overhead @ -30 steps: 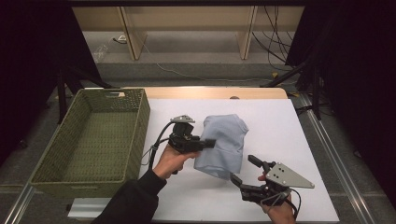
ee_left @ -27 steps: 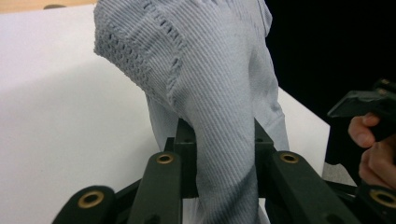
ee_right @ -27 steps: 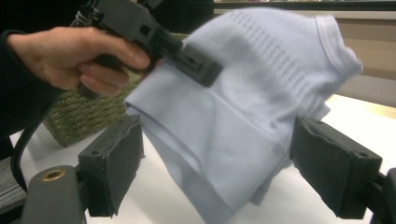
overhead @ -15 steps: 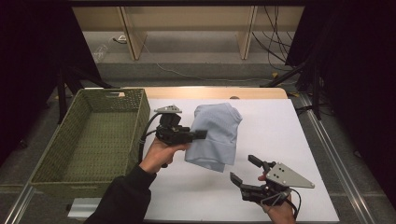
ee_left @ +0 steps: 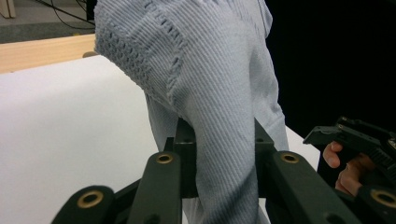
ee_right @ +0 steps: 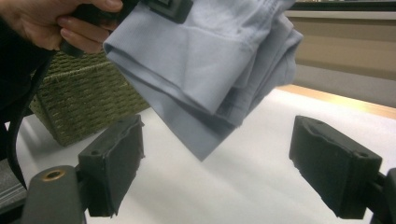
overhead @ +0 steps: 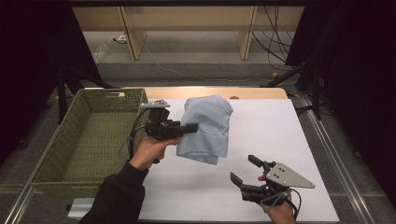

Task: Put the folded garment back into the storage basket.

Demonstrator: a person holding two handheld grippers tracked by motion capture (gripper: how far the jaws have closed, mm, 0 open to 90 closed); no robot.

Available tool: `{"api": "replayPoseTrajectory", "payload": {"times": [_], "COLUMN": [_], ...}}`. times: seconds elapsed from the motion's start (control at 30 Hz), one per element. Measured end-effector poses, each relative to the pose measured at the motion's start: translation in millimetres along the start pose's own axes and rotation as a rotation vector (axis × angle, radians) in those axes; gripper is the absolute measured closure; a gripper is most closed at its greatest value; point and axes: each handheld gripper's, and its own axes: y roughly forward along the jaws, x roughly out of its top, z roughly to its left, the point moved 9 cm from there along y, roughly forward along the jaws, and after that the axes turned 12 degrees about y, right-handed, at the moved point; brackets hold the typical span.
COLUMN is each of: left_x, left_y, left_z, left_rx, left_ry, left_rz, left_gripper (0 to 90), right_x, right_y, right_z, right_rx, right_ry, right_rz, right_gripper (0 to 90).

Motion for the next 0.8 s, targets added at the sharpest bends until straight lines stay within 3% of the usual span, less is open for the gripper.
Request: {"api": "replayPoseTrajectory", "payload": {"times": [0.6,0.8], "left_x": [13.1,21.2], "left_y": [-31.3,-49.5], "left_z": [11.0,18.2], "left_rx": [0.019,0.037], "left_ry": [-0.009,-0.011], "left_rz": [-0.031,-0.065], "left_gripper": [72.2,72.2], "right_x": [0.1,0.0], "right_y": [-0.3,-0.1], "right_z": [-0.2,-0.1], "right_rx": [-0.002,-0.001], "right_ry": [-0.001,-0.001], "right_rz": [0.0,0.0], "right_gripper": [18.4,18.4]}}
